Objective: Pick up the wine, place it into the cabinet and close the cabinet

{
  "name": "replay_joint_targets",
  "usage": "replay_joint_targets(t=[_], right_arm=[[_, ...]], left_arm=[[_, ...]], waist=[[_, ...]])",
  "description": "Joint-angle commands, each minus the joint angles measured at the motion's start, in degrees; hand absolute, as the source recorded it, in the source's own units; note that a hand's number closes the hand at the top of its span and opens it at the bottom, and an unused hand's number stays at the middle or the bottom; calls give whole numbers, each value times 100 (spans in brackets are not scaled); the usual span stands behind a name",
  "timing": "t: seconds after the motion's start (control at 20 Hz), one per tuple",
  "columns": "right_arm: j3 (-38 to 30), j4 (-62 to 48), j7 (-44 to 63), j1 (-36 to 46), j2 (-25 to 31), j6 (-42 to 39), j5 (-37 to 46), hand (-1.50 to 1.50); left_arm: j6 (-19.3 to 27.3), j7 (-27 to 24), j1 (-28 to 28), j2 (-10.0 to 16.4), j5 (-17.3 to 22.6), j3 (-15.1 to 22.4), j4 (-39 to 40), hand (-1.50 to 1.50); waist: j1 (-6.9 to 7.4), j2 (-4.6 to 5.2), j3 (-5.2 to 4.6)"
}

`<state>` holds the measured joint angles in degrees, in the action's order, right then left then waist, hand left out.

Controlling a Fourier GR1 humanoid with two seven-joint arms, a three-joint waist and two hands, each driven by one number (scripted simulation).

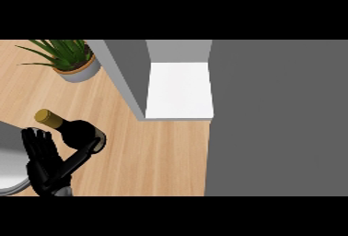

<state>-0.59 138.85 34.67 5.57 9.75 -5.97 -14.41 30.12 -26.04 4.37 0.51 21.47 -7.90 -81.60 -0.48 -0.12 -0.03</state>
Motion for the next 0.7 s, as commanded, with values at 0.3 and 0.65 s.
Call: replay_joint_targets(t=[0.3, 0.65], right_arm=[[-136, 822, 88, -393, -109, -144, -545, -150], [-244, 1106, 482, -285, 16, -25, -610, -150]], left_arm=[[-367, -728, -392, -46, 306, -317, 1045, -150], [-701, -733, -365, 18, 423, -431, 1321, -150]], waist=[[2, 4, 2], [2, -2, 1]])
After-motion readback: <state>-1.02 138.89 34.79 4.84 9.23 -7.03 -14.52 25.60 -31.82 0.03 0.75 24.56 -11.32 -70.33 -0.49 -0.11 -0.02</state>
